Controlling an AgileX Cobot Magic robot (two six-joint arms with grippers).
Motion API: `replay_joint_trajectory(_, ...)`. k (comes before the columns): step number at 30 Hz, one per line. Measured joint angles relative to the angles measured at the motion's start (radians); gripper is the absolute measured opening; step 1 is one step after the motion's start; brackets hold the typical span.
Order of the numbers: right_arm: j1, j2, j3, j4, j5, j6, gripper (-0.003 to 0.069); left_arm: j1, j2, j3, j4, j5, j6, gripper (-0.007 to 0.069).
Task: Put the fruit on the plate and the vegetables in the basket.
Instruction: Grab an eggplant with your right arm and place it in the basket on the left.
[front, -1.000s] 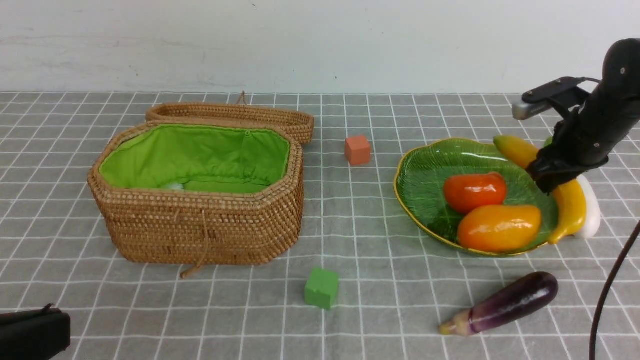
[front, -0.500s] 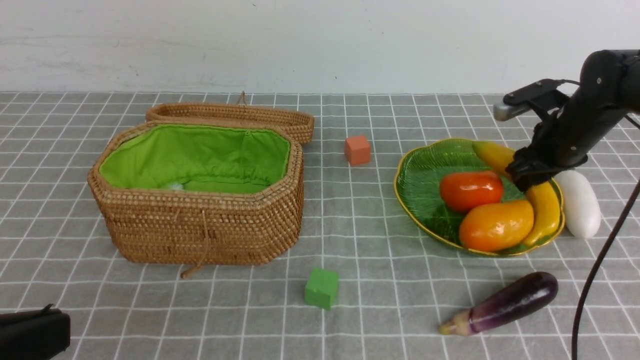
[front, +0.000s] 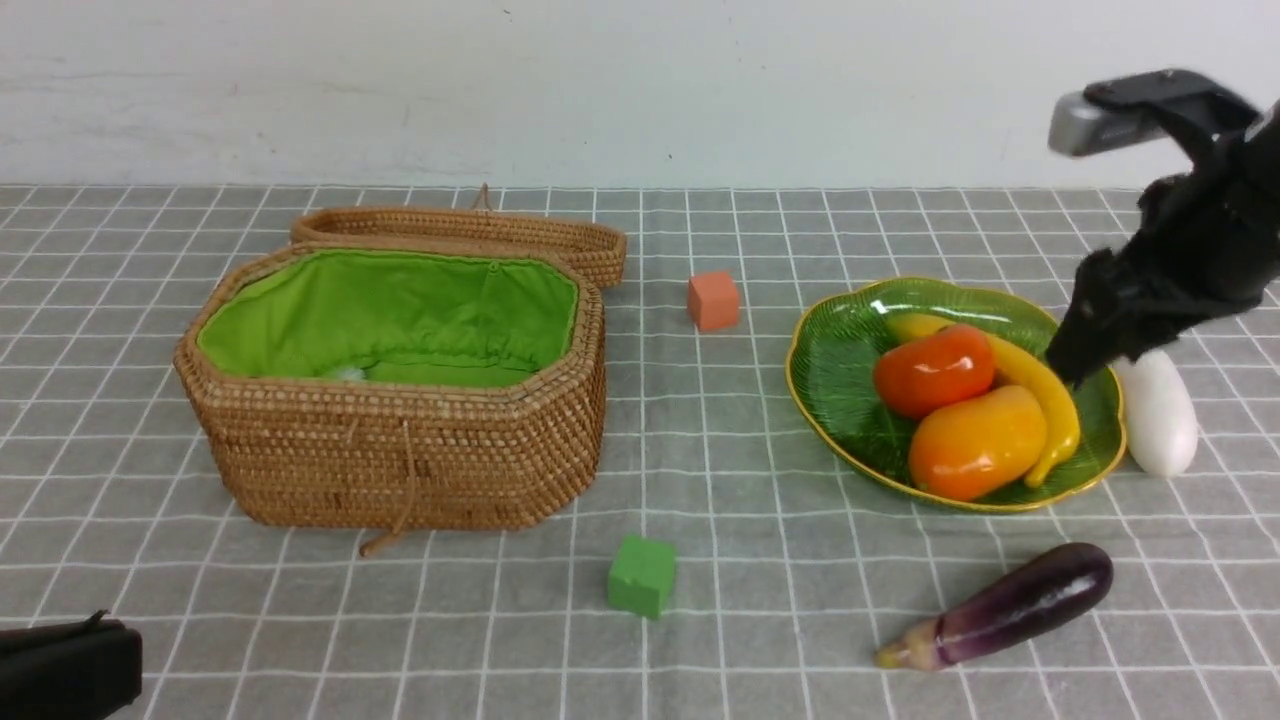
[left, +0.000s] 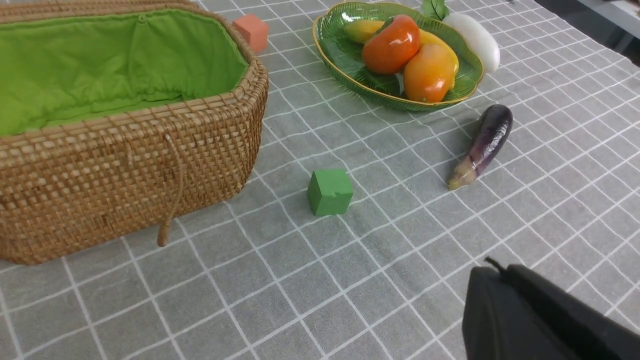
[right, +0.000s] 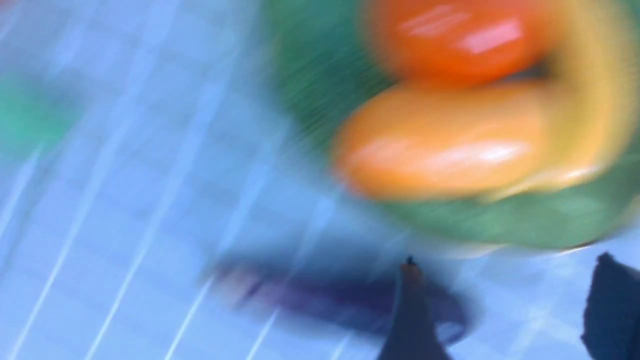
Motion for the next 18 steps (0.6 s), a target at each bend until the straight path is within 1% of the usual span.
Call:
replay_joint_trajectory(1, 0.061, -0.058, 0.114, 0.003, -0.011, -0.138, 0.0416, 0.0, 0.0, 0.0, 0.0, 0.001, 0.003, -0.0013)
replay_joint_trajectory(2, 0.075, -0.068, 0.15, 0.001, -0.019, -0.17, 0.0415, 0.0, 0.0, 0.0, 0.0, 0.001, 0.004, -0.0013)
replay_joint_trajectory(4, 0.145, -0.103, 0.246, -0.027, -0.069, -0.3, 0.0417, 0.0, 0.0, 0.0, 0.0, -0.003, 0.027, -0.0013)
replay_joint_trajectory(5, 0.18, -0.111, 0.299, -0.058, -0.115, -0.372, 0.043, 0.0, 0.0, 0.0, 0.0, -0.014, 0.054, -0.0013)
replay_joint_trajectory(7, 0.225, -0.108, 0.373, -0.118, -0.215, -0.427, 0.0463, 0.0, 0.0, 0.0, -0.002, -0.043, 0.094, -0.0013)
replay_joint_trajectory(8, 0.228, -0.107, 0.383, -0.131, -0.224, -0.433, 0.0467, 0.0, 0.0, 0.0, -0.002, -0.047, 0.101, -0.0013)
replay_joint_trajectory(9, 0.245, -0.09, 0.409, -0.172, -0.286, -0.448, 0.0492, 0.0, 0.0, 0.0, -0.011, -0.072, 0.119, -0.0013)
replay_joint_trajectory(10, 0.249, -0.073, 0.42, -0.198, -0.314, -0.458, 0.0514, 0.0, 0.0, 0.0, -0.017, -0.085, 0.125, -0.0013)
replay_joint_trajectory(13, 0.254, -0.014, 0.428, -0.238, -0.371, -0.469, 0.0549, 0.0, 0.0, 0.0, -0.04, -0.119, 0.131, -0.0013)
replay_joint_trajectory(18, 0.254, 0.08, 0.428, -0.294, -0.439, -0.474, 0.0561, 0.0, 0.0, 0.0, -0.069, -0.143, 0.133, -0.0013)
